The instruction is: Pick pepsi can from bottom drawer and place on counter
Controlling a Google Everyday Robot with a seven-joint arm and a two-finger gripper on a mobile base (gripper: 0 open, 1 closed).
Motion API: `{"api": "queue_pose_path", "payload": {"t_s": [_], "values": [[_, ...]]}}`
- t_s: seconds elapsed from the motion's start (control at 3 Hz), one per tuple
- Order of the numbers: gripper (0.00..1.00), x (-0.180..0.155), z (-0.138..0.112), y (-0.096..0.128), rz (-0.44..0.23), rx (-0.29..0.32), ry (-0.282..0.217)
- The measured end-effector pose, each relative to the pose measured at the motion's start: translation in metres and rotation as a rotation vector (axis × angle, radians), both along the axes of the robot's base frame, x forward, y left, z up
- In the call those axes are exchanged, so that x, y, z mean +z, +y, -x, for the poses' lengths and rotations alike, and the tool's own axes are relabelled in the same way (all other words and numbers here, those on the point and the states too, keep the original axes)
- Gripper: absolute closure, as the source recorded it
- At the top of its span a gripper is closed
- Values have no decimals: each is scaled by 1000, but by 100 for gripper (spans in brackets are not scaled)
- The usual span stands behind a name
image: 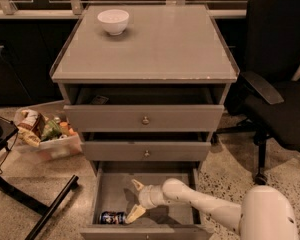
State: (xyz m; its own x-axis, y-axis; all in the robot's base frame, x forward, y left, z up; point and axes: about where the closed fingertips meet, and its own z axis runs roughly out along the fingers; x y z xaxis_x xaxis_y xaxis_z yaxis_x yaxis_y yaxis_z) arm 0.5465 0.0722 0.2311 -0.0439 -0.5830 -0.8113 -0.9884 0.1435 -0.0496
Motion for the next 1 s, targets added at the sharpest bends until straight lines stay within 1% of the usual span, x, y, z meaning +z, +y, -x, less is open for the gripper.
{"api": "queue_pose_path", "payload": {"t_s": [0.33,0.67,1.0], "values": [[0,-14,-12,0,-16,-11,0],[0,-32,-27,13,-1,-20,8],[0,-49,-33,27,13,-36,31]]}}
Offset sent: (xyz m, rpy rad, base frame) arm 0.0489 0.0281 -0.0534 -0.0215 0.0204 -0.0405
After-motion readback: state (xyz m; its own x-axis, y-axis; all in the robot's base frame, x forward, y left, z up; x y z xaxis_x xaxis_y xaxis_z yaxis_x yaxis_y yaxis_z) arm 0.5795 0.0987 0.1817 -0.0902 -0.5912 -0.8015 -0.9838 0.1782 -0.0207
